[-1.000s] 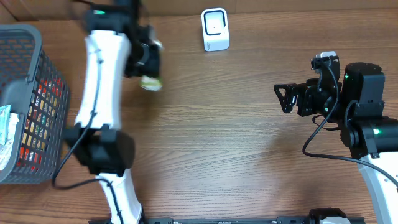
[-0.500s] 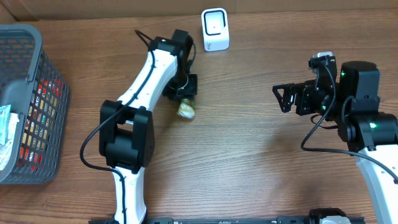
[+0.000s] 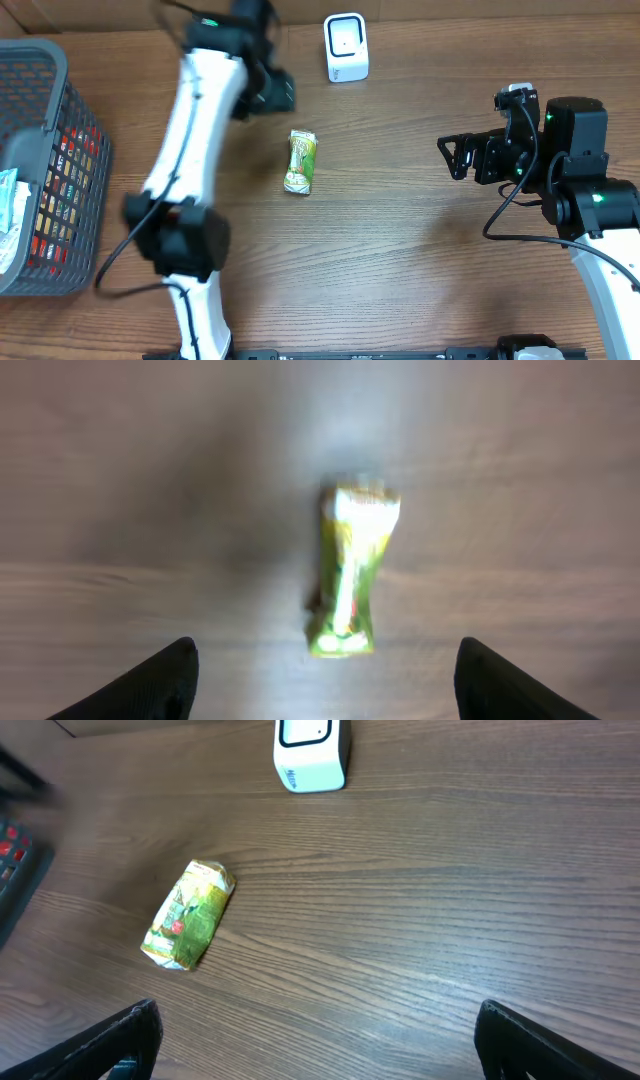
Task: Scan the item barcode
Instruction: 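Place the green juice pack on the table center, release, return left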
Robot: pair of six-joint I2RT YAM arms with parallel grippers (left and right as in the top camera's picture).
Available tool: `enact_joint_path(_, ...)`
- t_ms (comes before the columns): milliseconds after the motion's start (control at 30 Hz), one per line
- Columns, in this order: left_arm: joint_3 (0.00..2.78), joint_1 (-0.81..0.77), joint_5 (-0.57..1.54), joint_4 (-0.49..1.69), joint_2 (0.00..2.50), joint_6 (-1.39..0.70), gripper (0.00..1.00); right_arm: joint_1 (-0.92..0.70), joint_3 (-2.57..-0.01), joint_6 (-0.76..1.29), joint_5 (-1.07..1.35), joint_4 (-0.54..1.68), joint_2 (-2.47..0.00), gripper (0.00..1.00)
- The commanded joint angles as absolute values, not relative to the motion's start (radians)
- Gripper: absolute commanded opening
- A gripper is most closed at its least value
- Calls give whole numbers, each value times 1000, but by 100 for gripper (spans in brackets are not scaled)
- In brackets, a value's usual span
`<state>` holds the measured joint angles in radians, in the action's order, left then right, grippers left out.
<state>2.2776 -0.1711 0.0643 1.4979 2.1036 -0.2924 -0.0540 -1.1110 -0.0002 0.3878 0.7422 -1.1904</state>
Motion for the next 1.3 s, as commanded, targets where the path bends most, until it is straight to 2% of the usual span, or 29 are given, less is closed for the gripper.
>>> enact_joint_path(0,2445,-39,-2,1553,1929,-276,78,-56,-1134,0,383,743,-1187,100)
enact_joint_path(233,2466,323,-2,1640,1787,-304,83,-56,-1134,0,383,743,-1187,100)
enact_joint_path(333,2466,504,25,1650,1776,-304,83,-56,-1134,0,383,740,-1187,100)
enact_joint_path(500,2454,706,26,1623,1798,-315,83,-56,-1134,0,383,739,-1187,100)
enact_joint_path(733,2453,776,-104,1601,1887,-281,87,-56,-1134,0,383,740,-1187,100)
enact_joint_path(1033,2436,778,-103,1559,2052,-200,91,-56,-1134,0,383,757,-1187,100)
enact_joint_path(1267,2436,778,68,1511,2207,-25,89,-56,-1134,0,382,759,-1188,100)
